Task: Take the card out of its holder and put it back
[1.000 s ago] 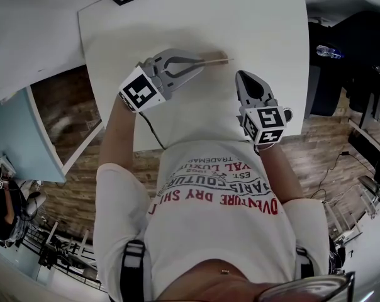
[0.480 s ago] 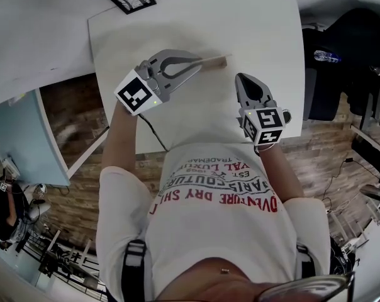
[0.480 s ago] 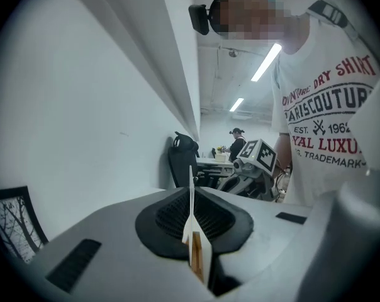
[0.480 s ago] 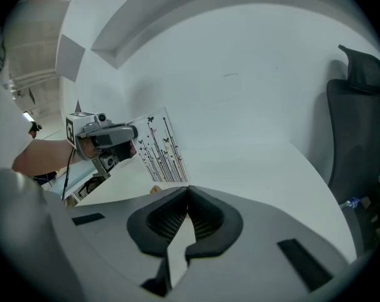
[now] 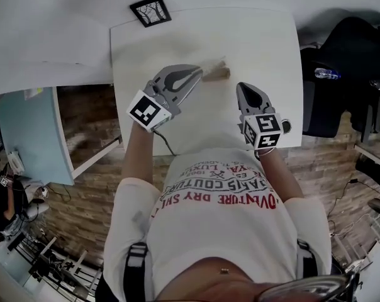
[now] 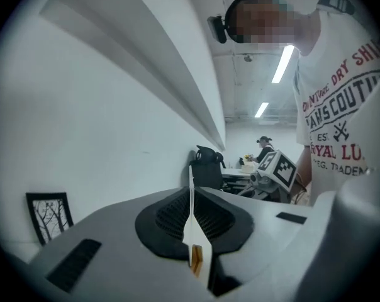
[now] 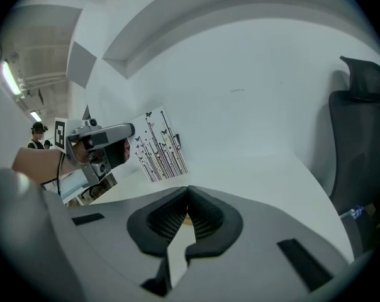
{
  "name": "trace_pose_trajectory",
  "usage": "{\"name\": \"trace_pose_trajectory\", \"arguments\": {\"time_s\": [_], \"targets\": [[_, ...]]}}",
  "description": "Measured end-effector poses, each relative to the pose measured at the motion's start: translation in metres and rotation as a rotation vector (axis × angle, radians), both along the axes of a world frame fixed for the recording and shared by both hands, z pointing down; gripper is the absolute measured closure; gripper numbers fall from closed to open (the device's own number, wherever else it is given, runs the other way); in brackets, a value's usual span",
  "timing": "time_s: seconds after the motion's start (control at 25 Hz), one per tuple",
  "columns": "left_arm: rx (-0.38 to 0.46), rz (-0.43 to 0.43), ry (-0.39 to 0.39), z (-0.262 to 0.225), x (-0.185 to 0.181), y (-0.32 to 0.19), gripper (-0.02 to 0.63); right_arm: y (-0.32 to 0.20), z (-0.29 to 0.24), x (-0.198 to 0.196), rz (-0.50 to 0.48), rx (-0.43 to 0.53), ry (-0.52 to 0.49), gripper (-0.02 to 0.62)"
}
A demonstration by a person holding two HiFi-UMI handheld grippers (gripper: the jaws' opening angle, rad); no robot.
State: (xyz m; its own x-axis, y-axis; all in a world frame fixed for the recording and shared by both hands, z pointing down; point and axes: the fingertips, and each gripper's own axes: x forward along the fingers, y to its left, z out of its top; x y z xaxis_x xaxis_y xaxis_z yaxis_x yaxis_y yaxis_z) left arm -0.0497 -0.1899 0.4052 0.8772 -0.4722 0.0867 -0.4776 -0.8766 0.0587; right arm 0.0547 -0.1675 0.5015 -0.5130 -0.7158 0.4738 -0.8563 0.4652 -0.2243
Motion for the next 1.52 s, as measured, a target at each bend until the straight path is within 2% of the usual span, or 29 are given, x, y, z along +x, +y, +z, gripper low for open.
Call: {"name": "trace_pose_trajectory", "arguments": {"time_s": [0.12, 0.2, 0.36, 0.6, 0.72, 0.96, 1.52], "targets": [[-0.048, -0.218, 0.041, 0.007, -0.018, 0.001, 0.569, 0.003, -0.005, -0.005, -0.02, 0.019, -0.01, 0.574], [-0.065, -0.331, 0.044, 0.014, -0.027, 0.007, 0.569, 0.006, -0.01, -0.008, -0.035, 0.03, -0.012, 0.574], [-0.068, -0.468, 0.001, 0.026, -0.037, 0.019, 0.569, 0.009, -0.015, -0.011, -0.059, 0.048, -0.014, 0.574], [-0.073, -0.723, -0.025, 0.032, -0.062, 0.027, 0.569, 0.014, -0.025, -0.015, -0.091, 0.076, -0.018, 0.574], [-0.09, -0.764, -0.046, 0.035, -0.062, 0.031, 0.569, 0.016, -0.03, -0.018, -0.105, 0.091, -0.02, 0.574], [-0.072, -0.844, -0.075, 0.032, -0.058, 0.034, 0.569, 0.019, -0.033, -0.022, -0.119, 0.099, -0.018, 0.574], [-0.052, -0.841, -0.082, 0.027, -0.053, 0.037, 0.569, 0.022, -0.033, -0.026, -0.126, 0.104, -0.008, 0.574]]}}
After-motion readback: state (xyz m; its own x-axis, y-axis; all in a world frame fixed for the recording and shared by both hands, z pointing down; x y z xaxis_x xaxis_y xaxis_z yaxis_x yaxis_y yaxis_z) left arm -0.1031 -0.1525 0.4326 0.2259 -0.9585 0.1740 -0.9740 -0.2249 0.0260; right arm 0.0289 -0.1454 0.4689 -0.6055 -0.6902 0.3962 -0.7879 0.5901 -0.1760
